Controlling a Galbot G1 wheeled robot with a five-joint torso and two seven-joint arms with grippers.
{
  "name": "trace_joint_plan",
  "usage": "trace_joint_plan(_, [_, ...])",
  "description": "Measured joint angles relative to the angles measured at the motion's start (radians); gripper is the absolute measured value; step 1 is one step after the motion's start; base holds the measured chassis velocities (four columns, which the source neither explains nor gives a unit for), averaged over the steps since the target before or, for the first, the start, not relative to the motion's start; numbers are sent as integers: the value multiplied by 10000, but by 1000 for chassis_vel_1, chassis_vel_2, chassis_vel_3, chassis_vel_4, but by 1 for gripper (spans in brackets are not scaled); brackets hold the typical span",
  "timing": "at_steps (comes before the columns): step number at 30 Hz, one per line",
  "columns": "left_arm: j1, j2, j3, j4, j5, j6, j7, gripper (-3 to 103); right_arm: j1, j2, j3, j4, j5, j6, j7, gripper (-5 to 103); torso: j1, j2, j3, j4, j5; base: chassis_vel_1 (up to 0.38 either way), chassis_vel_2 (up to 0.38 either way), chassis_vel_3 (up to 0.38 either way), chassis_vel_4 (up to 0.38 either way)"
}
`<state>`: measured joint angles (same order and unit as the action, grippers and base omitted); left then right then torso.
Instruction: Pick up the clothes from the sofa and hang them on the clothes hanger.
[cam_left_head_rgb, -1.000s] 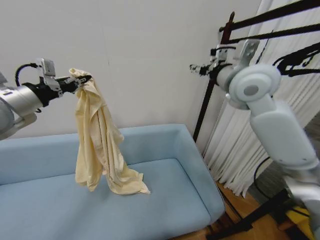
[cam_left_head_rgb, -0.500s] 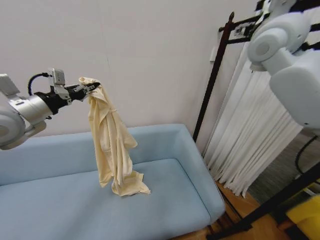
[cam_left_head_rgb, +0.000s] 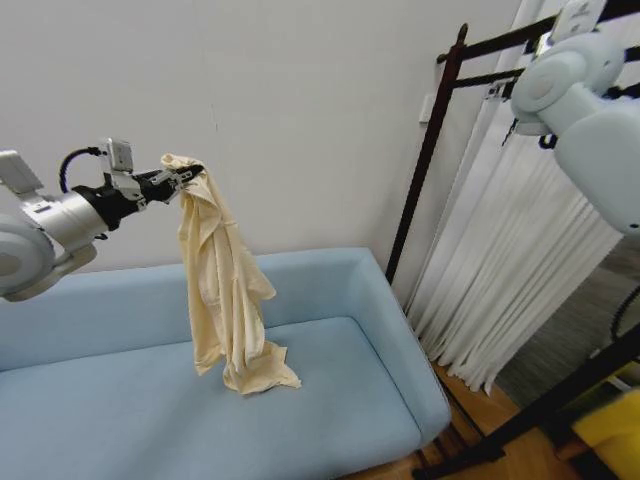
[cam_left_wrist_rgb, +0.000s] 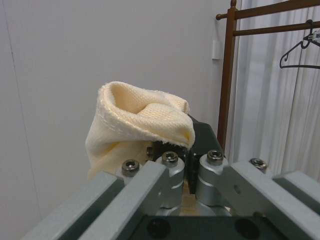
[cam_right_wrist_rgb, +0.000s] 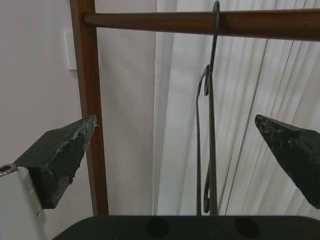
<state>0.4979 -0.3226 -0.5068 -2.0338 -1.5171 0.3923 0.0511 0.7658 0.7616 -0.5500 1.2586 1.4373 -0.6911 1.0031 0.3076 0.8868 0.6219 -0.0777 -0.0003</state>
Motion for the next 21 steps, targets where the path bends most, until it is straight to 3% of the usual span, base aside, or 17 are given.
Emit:
trace_joint_plan(1, [-10, 1, -1, 28, 0, -8, 2, 1, -1, 86, 3, -151, -1, 4, -19, 100, 0, 0, 0, 1, 0, 0, 0, 0, 0])
trace_joint_plan(7, [-39, -12, -7, 81, 10, -19, 36, 1, 0, 243, -143, -711, -181, 92, -390, 74, 0, 0, 0, -4, 4, 0, 0, 0, 0])
trace_joint_plan(10, [-39, -23, -22, 68, 11, -19, 37, 1, -1, 309, -140, -888, -191, 137, -435, 69, 1, 1, 0, -5, 5, 0, 0, 0, 0])
trace_joint_plan(12, [-39, -23, -26, 79, 10, -20, 37, 1, -4, 337, -128, -945, -213, 158, -484, 58, 0, 0, 0, -4, 4, 0, 0, 0, 0])
trace_joint_plan(13, [-39, -23, -26, 83, 11, -20, 37, 1, -5, 343, -124, -953, -217, 161, -491, 58, 0, 0, 0, -4, 4, 0, 0, 0, 0])
trace_joint_plan(14, [-40, -22, -26, 99, 9, -23, 38, 1, -10, 365, -112, -1001, -231, 170, -510, 47, 0, 0, 0, -3, 1, 0, 0, 0, 0])
trace_joint_plan(16, [-41, -22, -26, 100, 6, -24, 38, 1, -21, 369, -109, -1031, -238, 182, -521, 47, 0, 0, 0, -2, 0, 0, 0, 0, 0])
trace_joint_plan(18, [-42, -18, -26, 101, 0, -26, 39, 1, -48, 368, -96, -1056, -253, 194, -545, 37, 0, 0, 0, -1, 2, 0, 0, 0, 0])
trace_joint_plan(19, [-45, -11, -26, 100, -8, -27, 40, 1, -67, 363, -88, -1057, -260, 197, -564, 37, 0, 0, 0, -1, 3, 0, 0, 0, 0])
trace_joint_plan(20, [-75, 2, -26, 116, -25, -34, 41, 1, -110, 337, -87, -1048, -328, 197, -629, 25, 0, 0, 0, -3, 3, 0, 0, 0, 0])
trace_joint_plan(21, [-75, 2, -26, 116, -25, -34, 41, 1, -110, 337, -87, -1048, -328, 197, -629, 25, 0, 0, 0, -3, 3, 0, 0, 0, 0])
